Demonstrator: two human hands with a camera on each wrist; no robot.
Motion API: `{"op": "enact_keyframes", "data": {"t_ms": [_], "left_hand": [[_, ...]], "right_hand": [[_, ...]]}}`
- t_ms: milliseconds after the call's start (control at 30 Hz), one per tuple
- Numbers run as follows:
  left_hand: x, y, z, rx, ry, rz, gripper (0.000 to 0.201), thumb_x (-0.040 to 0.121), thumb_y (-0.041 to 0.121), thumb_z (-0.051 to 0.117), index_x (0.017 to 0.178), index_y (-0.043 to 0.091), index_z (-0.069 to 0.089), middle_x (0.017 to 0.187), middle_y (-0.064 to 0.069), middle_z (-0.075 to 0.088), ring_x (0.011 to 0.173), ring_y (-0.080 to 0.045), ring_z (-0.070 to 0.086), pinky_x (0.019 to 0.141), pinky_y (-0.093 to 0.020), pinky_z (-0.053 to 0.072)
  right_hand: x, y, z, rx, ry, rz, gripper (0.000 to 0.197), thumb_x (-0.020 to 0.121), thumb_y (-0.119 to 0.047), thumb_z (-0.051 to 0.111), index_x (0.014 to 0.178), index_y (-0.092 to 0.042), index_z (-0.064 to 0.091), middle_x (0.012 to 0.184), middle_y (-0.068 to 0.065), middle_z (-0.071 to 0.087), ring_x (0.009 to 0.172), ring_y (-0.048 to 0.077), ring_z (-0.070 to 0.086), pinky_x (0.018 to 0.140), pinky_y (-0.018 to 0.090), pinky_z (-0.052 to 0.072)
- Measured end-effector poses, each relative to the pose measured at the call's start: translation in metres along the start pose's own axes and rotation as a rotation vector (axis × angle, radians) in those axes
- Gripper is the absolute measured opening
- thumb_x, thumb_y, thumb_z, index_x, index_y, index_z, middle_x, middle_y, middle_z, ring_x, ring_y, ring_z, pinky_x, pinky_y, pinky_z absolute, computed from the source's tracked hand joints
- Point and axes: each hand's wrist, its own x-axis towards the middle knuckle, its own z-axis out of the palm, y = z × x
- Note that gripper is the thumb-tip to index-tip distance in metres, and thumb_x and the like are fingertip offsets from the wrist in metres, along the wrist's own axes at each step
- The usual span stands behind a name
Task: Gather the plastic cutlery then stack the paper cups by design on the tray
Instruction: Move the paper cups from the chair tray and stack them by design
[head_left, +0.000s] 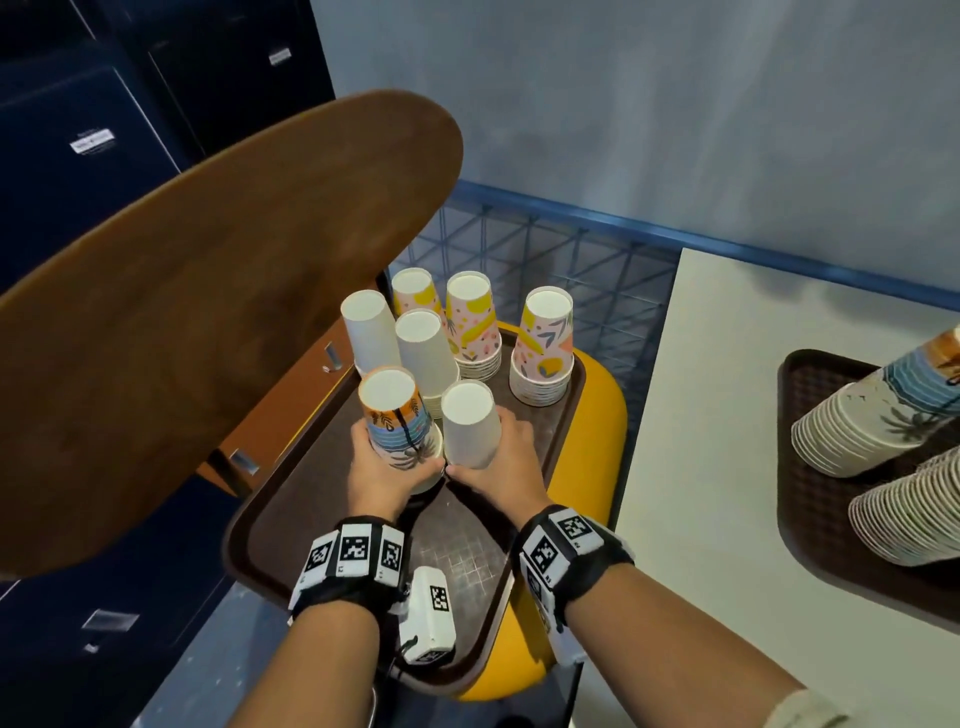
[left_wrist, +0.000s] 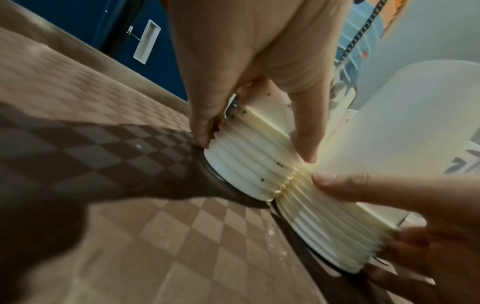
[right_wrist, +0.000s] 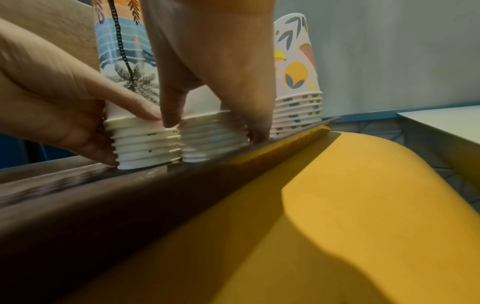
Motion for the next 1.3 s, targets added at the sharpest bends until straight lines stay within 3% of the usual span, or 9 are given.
{"op": "enact_keyframes", "data": {"t_ms": [200,367,500,600,700,800,933,1133,1300], "left_hand": [[-0.018,0.009,0.000,-0.036,-0.093,0.046,0.102,0.028,0.045,0.077,0.121,0.023,0.040,0.118,-0.003,0.059,0.116,-0.025,0.055,0.103,-0.049,0.043],[-0.040,0.032,0.015,-0.077,-0.211,0.165,0.083,0.050,0.015,0.088,0.117,0.025,0.041,0.118,0.000,0.058,0.113,-0.018,0.055,0.099,-0.036,0.043],[-0.066,0.064,0.047,-0.110,-0.350,0.299,0.081,0.058,0.004,0.085,0.123,0.021,0.041,0.111,0.008,0.058,0.102,-0.006,0.056,0.086,-0.012,0.044],[-0.089,0.086,0.079,-0.124,-0.455,0.391,0.082,0.059,-0.001,0.082,0.127,0.014,0.040,0.110,0.009,0.057,0.096,0.007,0.053,0.074,0.004,0.042],[-0.112,0.110,0.113,-0.128,-0.547,0.407,0.080,0.058,0.005,0.085,0.125,0.014,0.042,0.110,0.007,0.061,0.098,0.006,0.057,0.093,-0.017,0.050],[-0.129,0.141,0.148,-0.139,-0.618,0.472,0.087,0.047,0.028,0.086,0.121,0.016,0.043,0.118,0.000,0.063,0.109,-0.011,0.061,0.099,-0.042,0.050],[-0.148,0.201,0.195,-0.097,-0.632,0.603,0.077,0.054,0.027,0.087,0.116,0.026,0.042,0.113,0.008,0.060,0.108,-0.010,0.058,0.098,-0.034,0.048],[-0.167,0.271,0.264,-0.097,-0.681,0.741,0.078,0.062,0.020,0.084,0.126,0.018,0.041,0.125,0.000,0.059,0.114,-0.016,0.056,0.095,-0.032,0.047],[-0.171,0.274,0.308,-0.017,-0.684,0.736,0.075,0.062,0.019,0.083,0.124,0.014,0.042,0.126,-0.006,0.060,0.117,-0.021,0.056,0.099,-0.035,0.047]], "right_hand": [[-0.022,0.003,-0.016,0.001,0.040,0.013,0.078,0.057,-0.023,0.084,0.122,-0.015,0.042,0.122,0.010,0.049,0.115,0.023,0.048,0.086,0.025,0.040],[-0.064,0.002,-0.064,0.116,0.186,-0.038,0.079,0.062,-0.025,0.083,0.128,-0.023,0.038,0.116,-0.005,0.049,0.105,0.008,0.046,0.069,0.003,0.034],[-0.098,0.005,-0.117,0.149,0.322,-0.064,0.083,0.063,-0.027,0.083,0.131,-0.026,0.035,0.126,-0.001,0.051,0.114,0.015,0.048,0.087,0.022,0.045],[-0.122,0.009,-0.156,0.162,0.381,-0.083,0.080,0.063,-0.027,0.082,0.130,-0.027,0.037,0.126,0.000,0.052,0.113,0.016,0.050,0.090,0.029,0.048],[-0.144,0.015,-0.195,0.202,0.439,-0.078,0.078,0.062,-0.024,0.083,0.127,-0.029,0.040,0.126,-0.001,0.053,0.114,0.015,0.051,0.089,0.027,0.047],[-0.168,0.022,-0.232,0.252,0.483,-0.071,0.073,0.062,-0.020,0.083,0.119,-0.037,0.042,0.121,-0.006,0.056,0.109,0.010,0.053,0.083,0.018,0.044],[-0.196,0.034,-0.273,0.296,0.540,-0.043,0.069,0.064,-0.015,0.082,0.112,-0.041,0.041,0.106,-0.022,0.055,0.099,0.000,0.054,0.070,0.006,0.044],[-0.224,0.053,-0.308,0.264,0.610,0.013,0.069,0.063,-0.014,0.082,0.106,-0.048,0.041,0.105,-0.026,0.053,0.096,-0.002,0.053,0.070,0.003,0.041],[-0.236,0.070,-0.330,0.234,0.654,0.070,0.068,0.060,-0.017,0.084,0.106,-0.046,0.042,0.104,-0.022,0.056,0.095,0.001,0.055,0.065,0.004,0.043]]}}
